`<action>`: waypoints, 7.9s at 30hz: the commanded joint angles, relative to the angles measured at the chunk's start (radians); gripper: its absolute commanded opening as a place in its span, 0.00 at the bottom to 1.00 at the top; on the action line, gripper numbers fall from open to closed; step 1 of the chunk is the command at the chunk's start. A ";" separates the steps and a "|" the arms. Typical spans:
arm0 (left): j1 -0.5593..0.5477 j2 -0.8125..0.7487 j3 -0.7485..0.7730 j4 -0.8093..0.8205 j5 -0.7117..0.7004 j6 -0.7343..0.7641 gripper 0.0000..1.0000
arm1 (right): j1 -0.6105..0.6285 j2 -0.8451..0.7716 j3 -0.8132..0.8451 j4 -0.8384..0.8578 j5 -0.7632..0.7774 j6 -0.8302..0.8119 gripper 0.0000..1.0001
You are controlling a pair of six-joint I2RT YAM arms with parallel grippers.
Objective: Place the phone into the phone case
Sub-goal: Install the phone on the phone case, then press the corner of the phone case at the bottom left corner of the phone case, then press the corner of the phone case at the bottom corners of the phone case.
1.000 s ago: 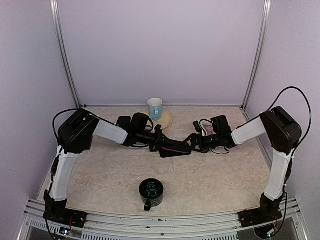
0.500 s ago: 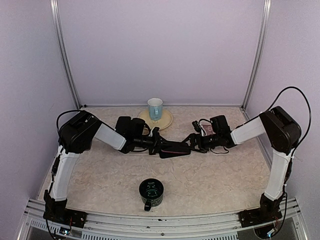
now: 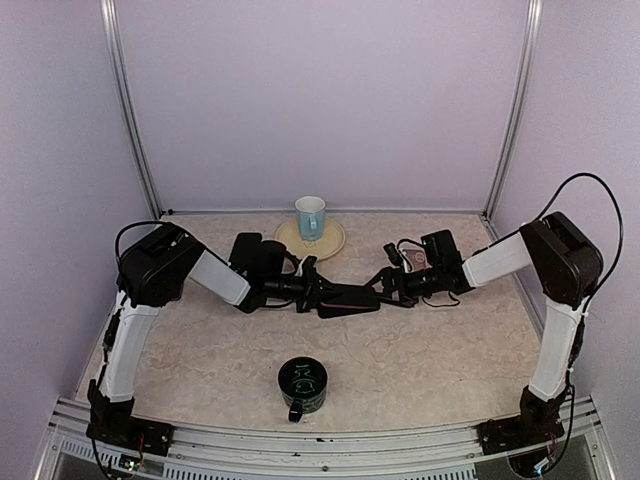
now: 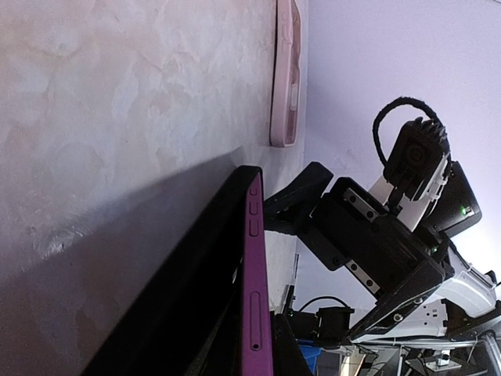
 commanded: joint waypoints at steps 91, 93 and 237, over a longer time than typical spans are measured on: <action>0.012 -0.109 -0.020 0.111 0.124 0.102 0.37 | -0.022 0.116 -0.070 0.654 -0.472 0.535 0.08; 0.019 -0.120 -0.030 0.103 0.125 0.110 0.41 | -0.026 0.116 -0.072 0.671 -0.476 0.548 0.07; 0.010 -0.461 -0.174 -0.121 0.141 0.427 0.36 | -0.054 -0.170 -0.028 0.357 -0.429 0.156 0.00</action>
